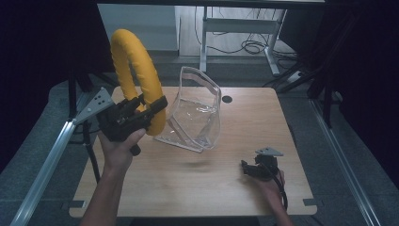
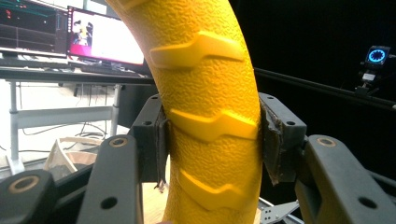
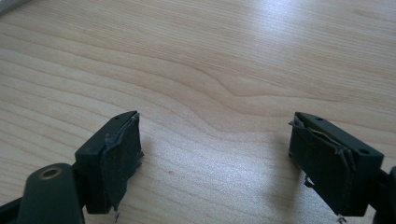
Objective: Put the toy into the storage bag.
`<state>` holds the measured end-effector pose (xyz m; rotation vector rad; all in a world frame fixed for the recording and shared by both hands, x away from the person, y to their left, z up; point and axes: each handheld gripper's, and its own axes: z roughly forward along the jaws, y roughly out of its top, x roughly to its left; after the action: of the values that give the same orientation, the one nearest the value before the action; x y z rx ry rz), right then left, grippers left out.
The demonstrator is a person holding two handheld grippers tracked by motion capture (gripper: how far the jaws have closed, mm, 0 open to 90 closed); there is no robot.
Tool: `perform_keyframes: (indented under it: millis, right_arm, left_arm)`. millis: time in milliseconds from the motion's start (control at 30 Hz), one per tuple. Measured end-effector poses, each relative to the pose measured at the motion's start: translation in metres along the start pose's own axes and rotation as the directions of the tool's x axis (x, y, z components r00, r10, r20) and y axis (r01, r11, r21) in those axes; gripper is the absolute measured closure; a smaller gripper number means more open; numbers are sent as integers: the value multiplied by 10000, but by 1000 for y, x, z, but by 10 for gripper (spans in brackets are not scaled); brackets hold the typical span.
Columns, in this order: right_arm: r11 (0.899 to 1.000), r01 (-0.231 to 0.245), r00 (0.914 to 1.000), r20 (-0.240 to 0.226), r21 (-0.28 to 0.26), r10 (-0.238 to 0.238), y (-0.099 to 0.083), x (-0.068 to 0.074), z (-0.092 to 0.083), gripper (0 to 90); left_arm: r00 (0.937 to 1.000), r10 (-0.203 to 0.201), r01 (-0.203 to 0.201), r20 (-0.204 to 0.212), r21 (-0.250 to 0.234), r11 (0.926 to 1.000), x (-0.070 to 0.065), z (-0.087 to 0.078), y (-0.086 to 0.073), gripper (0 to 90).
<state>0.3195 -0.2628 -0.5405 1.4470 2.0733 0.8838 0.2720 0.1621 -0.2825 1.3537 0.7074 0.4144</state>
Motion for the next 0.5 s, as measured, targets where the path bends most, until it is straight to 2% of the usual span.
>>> perform_keyframes:
  millis: [500]
  right_arm:
    - [10000,1,10000,5,-12,-1,0,0,0,172]
  left_arm:
    - [9997,55,-55,244,11,10000,-7,19,5,499]
